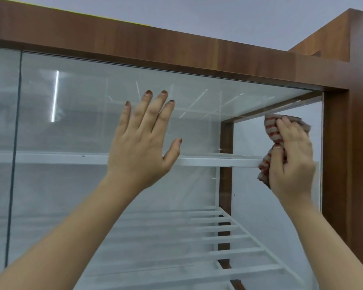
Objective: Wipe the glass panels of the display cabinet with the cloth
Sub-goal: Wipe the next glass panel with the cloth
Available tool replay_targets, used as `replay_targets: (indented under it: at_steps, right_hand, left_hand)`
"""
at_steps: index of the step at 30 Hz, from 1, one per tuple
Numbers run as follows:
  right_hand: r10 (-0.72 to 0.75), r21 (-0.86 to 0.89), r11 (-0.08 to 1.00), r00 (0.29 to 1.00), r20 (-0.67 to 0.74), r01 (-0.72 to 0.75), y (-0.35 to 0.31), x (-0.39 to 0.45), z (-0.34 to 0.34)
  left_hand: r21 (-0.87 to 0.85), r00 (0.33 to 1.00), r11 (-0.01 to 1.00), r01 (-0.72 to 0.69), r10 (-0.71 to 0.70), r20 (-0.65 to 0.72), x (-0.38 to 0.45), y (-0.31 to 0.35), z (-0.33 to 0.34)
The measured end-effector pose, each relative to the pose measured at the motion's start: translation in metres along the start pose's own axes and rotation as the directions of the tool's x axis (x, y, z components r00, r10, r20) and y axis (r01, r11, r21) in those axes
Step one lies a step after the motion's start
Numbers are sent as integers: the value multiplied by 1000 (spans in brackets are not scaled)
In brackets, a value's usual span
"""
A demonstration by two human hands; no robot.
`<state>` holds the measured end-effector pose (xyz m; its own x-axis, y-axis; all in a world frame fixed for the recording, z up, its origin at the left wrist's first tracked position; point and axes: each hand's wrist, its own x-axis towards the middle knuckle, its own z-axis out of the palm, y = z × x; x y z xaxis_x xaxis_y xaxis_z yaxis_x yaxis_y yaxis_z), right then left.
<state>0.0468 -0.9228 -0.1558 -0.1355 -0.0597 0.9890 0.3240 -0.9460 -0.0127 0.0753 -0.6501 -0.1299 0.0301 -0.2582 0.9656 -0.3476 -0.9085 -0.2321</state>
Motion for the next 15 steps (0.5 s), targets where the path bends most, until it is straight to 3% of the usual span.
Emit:
replay_targets:
  at_steps: [4,8,15]
  right_hand:
    - [-100,30,995,995,-13,100,-76,-11,22]
    - [-167,112,980,986,17,164,-163,-31,47]
    - [-191,194,966,978,86,172,-266,-76,78]
  left_hand:
    - [-51,999,998,-32,34,41,-6,-9,-10]
    - [3,997,999,-49,48,57,-38,-47,-36]
    - [93,997,995,27,-34,74,-107,-128,-81]
